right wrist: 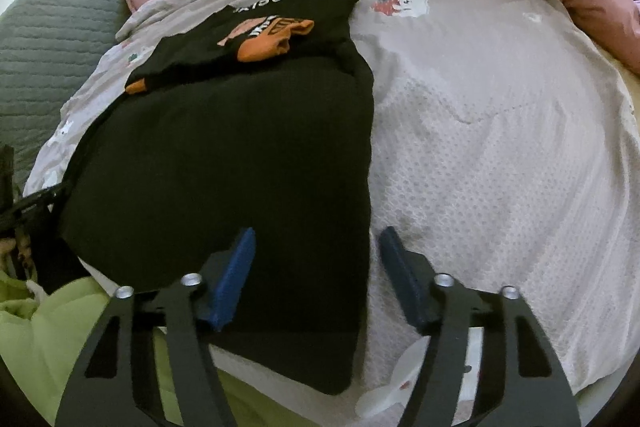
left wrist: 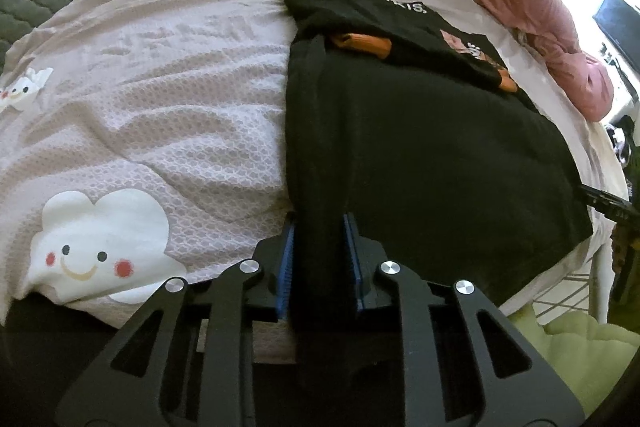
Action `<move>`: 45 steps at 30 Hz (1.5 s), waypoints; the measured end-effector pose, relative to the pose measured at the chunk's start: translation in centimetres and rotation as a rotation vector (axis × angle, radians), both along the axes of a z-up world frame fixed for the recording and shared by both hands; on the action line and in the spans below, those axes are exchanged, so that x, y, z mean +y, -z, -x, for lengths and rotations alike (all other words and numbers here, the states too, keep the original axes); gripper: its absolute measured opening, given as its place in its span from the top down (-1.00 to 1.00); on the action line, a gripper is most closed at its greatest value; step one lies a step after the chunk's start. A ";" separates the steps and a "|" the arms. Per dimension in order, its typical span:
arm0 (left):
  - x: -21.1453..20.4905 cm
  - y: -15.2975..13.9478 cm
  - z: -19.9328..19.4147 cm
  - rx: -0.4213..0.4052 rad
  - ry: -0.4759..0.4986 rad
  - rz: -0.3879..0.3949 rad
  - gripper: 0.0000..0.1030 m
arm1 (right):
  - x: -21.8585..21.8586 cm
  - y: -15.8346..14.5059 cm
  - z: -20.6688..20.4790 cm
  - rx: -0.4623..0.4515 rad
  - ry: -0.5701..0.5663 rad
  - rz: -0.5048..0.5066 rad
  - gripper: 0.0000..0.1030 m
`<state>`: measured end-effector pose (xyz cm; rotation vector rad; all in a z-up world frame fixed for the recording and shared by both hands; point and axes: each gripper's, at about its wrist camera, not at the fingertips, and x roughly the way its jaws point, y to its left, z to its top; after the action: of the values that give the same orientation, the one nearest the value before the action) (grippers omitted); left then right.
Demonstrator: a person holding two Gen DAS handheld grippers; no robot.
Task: Fold small clothes
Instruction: 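Close the left tool on the hem while the right tool closes on the hem, then lift the hem with both tools and fold it toward the collar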
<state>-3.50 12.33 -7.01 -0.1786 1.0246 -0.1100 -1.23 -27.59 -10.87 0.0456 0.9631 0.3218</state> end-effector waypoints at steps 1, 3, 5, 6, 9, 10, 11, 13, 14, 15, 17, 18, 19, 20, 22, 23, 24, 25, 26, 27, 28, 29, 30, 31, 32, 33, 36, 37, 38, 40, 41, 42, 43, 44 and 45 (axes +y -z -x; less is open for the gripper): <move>-0.1 0.0 0.0 0.001 0.000 -0.001 0.66 | -0.1 0.1 0.1 0.003 -0.005 0.003 0.05; -0.1 0.2 -0.1 0.006 0.001 -0.001 0.62 | -0.2 0.2 0.2 0.006 -0.012 0.003 0.24; -0.2 0.4 -0.2 0.012 0.002 -0.003 0.59 | -0.3 0.2 0.4 0.004 -0.023 -0.004 0.33; -0.2 0.5 -0.3 0.012 0.003 -0.005 0.59 | -0.3 0.1 0.4 0.002 -0.028 -0.006 0.33; -0.2 0.5 -0.3 0.005 0.003 -0.006 0.63 | -0.3 0.2 0.2 -0.009 -0.037 -0.021 0.43; -0.1 0.5 -0.4 0.005 0.001 -0.004 0.69 | -0.3 0.1 0.0 -0.026 -0.041 -0.017 0.64; -0.1 0.4 -0.3 0.003 -0.002 -0.003 0.79 | -0.2 -0.1 -0.1 -0.050 -0.045 -0.010 0.82; -0.1 0.0 -0.2 -0.010 -0.008 -0.010 0.89 | -0.3 -0.8 -0.4 -0.078 -0.054 -0.020 0.85; -0.2 -0.4 -0.1 -0.020 -0.007 -0.018 0.92 | -0.2 -1.3 -0.5 -0.093 -0.062 -0.030 0.85; -0.4 -0.6 0.0 -0.027 -0.005 -0.023 0.92 | -0.2 -1.7 -0.5 -0.111 -0.072 -0.035 0.85; -0.5 -1.2 0.0 -0.044 -0.006 -0.021 0.94 | 0.1 -2.9 -0.3 -0.153 -0.106 -0.064 0.86; -0.4 -1.7 0.1 -0.056 -0.008 -0.015 0.94 | 0.1 -3.4 -0.3 -0.173 -0.117 -0.081 0.87; -0.4 -2.1 0.1 -0.065 -0.010 -0.008 0.94 | 0.1 -4.0 -0.3 -0.192 -0.126 -0.095 0.86; -0.4 -2.5 0.1 -0.075 -0.013 -0.005 0.94 | 0.1 -4.5 -0.5 -0.208 -0.130 -0.107 0.87; -0.3 -3.0 0.2 -0.090 -0.017 -0.001 0.94 | -0.1 -5.4 -0.7 -0.236 -0.133 -0.142 0.87; -0.2 -3.3 0.2 -0.096 -0.022 0.002 0.94 | -0.2 -5.8 -0.9 -0.250 -0.133 -0.160 0.87; -0.1 -3.5 0.2 -0.100 -0.028 0.008 0.94 | -0.3 -6.1 -1.1 -0.261 -0.130 -0.171 0.87; 0.0 -3.7 0.1 -0.101 -0.033 0.012 0.94 | -0.5 -6.5 -1.3 -0.275 -0.126 -0.188 0.87; 0.0 -3.9 0.0 -0.105 -0.037 0.014 0.94 | -0.7 -6.7 -1.6 -0.285 -0.124 -0.200 0.87; 0.0 -4.2 -0.2 -0.112 -0.040 0.015 0.94 | -0.8 -7.0 -1.8 -0.293 -0.121 -0.211 0.87; 0.0 -4.5 -0.3 -0.117 -0.043 0.016 0.94 | -1.1 -7.3 -2.2 -0.302 -0.117 -0.223 0.87; 0.0 -4.7 -0.5 -0.121 -0.045 0.018 0.94 | -1.3 -7.5 -2.4 -0.308 -0.113 -0.233 0.87; 0.1 -5.0 -0.8 -0.126 -0.050 0.020 0.94 | -1.5 -7.8 -2.8 -0.316 -0.107 -0.249 0.87; 0.1 -5.2 -1.0 -0.128 -0.054 0.022 0.94 | -1.5 -7.9 -3.0 -0.320 -0.104 -0.258 0.87; 0.3 -5.5 -1.4 -0.132 -0.060 0.027 0.94 | -1.6 -8.1 -3.3 -0.327 -0.100 -0.264 0.87; 0.4 -5.6 -1.6 -0.134 -0.064 0.031 0.94 | -1.6 -8.3 -3.5 -0.335 -0.097 -0.267 0.87; 0.7 -6.3 -2.7 -0.143 -0.072 0.040 0.94 | -1.7 -8.7 -4.3 -0.349 -0.086 -0.289 0.87; 0.8 -6.5 -3.0 -0.146 -0.074 0.039 0.94 | -1.7 -8.8 -4.6 -0.352 -0.080 -0.296 0.87; 0.9 -6.7 -3.4 -0.150 -0.077 0.039 0.94 | -1.7 -8.8 -4.8 -0.355 -0.075 -0.299 0.87; 1.1 -7.0 -4.0 -0.155 -0.081 0.042 0.94 | -1.8 -9.0 -5.3 -0.362 -0.060 -0.308 0.87; 1.1 -7.1 -4.3 -0.157 -0.082 0.044 0.94 | -1.9 -9.0 -5.5 -0.363 -0.052 -0.313 0.87; 1.2 -7.3 -4.7 -0.161 -0.086 0.048 0.94 | -2.0 -9.1 -5.7 -0.364 -0.045 -0.318 0.87; 1.3 -7.4 -5.0 -0.163 -0.087 0.052 0.94 | -2.0 -9.1 -5.9 -0.366 -0.037 -0.323 0.87; 1.4 -7.5 -5.2 -0.165 -0.090 0.056 0.94 | -2.1 -9.2 -6.0 -0.370 -0.030 -0.325 0.87; 1.5 -7.6 -5.6 -0.167 -0.093 0.059 0.94 | -2.2 -9.3 -6.2 -0.373 -0.022 -0.329 0.87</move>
<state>2.06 13.87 0.62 -0.2661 0.8460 -0.0695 4.97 -29.81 -1.57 0.2666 0.5344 0.4881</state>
